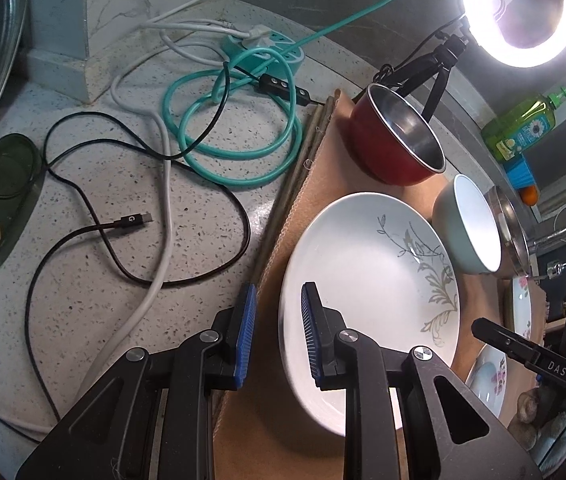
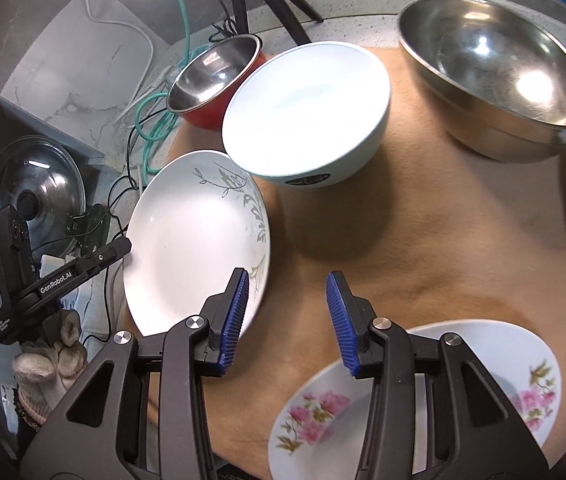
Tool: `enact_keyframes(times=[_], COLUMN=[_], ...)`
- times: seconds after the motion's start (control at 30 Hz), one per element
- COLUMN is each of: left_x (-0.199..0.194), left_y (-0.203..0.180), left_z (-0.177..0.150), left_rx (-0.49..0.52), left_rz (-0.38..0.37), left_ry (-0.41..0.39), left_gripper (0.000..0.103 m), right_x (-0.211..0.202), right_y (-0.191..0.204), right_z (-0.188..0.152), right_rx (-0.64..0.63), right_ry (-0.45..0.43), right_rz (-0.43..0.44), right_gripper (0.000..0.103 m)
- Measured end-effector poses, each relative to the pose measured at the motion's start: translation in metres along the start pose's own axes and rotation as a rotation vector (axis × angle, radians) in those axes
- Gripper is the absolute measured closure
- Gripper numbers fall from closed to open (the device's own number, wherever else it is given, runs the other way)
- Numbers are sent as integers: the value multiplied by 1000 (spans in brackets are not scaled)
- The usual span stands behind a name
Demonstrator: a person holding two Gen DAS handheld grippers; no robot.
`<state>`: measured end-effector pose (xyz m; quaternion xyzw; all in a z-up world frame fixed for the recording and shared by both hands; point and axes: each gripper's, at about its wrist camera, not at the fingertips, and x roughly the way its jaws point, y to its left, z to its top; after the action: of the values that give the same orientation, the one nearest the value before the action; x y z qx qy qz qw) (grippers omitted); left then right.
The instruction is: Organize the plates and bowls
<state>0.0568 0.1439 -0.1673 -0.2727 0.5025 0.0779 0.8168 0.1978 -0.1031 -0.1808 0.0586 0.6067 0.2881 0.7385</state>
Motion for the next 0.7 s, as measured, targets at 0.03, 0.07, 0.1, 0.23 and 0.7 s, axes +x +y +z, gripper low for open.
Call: enact_keyframes(times=[0.03,0.07,0.1,0.23,0.7], left_x=[1,2,2,5,10], left_y=[-1,-1,-2,-5,-10], left_z=[0,1,1,2,3], left_rx=[3,6,8,21,45], left_rz=[-2,-3,-4,-10,1], left_ry=[1,2,3,6,9], left_gripper=[82,82,82,85,90], right_x=[3,6,10,18,39], right_y=[1,2,2,4,16], right_z=[1,1,3,4,8], right_rx=[3,5,8,7,-37], right_ry=[4,11,18,31,76], right_rz=[2,6,8,10,3], right_gripper=[66,68,69,72,94])
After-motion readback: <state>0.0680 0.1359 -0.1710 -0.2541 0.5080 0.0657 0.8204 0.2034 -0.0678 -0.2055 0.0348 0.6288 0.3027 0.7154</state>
